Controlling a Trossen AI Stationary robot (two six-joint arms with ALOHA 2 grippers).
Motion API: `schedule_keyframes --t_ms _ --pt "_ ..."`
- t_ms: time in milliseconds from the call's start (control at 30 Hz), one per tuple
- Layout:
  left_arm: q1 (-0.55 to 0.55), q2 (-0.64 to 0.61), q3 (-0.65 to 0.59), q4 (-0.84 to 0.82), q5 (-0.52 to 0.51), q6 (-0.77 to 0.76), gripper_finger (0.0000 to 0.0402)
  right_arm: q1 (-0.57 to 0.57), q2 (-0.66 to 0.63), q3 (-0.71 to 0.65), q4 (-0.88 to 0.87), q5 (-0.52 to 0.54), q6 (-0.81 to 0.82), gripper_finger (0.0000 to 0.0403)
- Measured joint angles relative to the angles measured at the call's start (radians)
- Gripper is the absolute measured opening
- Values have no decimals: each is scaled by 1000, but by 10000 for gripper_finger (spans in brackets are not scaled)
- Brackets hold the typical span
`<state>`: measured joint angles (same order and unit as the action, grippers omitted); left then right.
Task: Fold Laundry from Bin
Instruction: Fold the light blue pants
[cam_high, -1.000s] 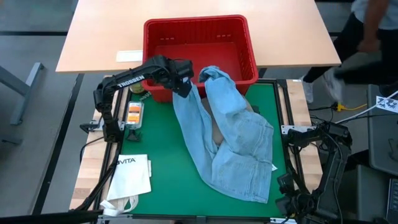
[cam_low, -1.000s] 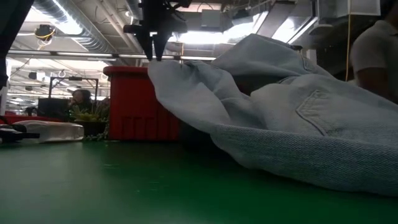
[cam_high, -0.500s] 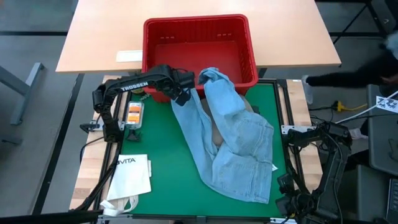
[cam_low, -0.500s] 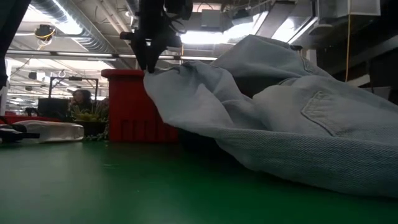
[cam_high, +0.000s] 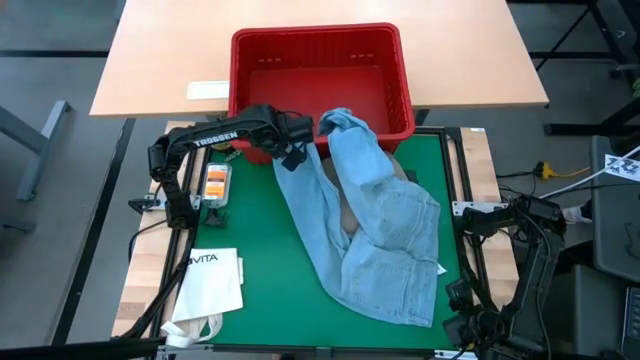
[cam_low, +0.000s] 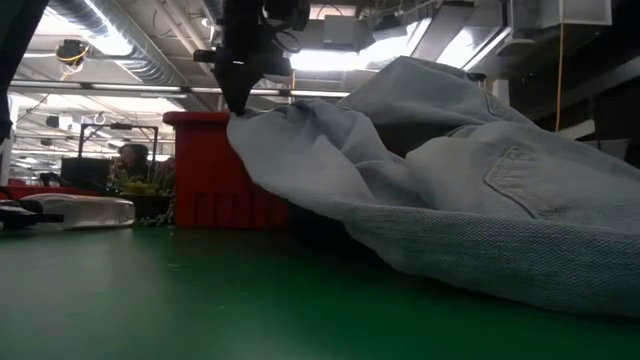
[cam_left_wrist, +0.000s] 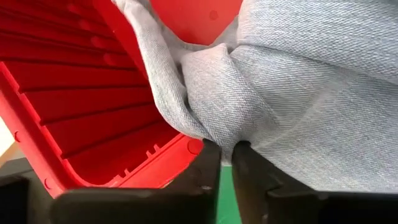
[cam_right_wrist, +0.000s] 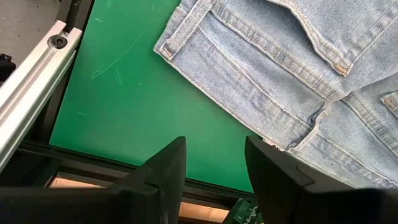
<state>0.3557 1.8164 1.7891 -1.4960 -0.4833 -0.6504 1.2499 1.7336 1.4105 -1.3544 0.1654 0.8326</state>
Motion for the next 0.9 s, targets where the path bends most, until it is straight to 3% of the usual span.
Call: schedule_keyframes --t_ms 100,367,500,700,900 --pt "0 3 29 -8 -11 3 7 0 0 0 0 0 0 166" --pt "-2 9 196 -18 -8 6 4 0 0 0 0 0 0 166" --pt "-18 8 267 -74 47 6 2 0 0 0 2 19 0 166" --pt "-71 -9 287 -71 191 5 1 0 0 -1 78 187 -1 166" --pt "-136 -15 287 -74 302 4 1 -23 7 -1 154 246 -2 166"
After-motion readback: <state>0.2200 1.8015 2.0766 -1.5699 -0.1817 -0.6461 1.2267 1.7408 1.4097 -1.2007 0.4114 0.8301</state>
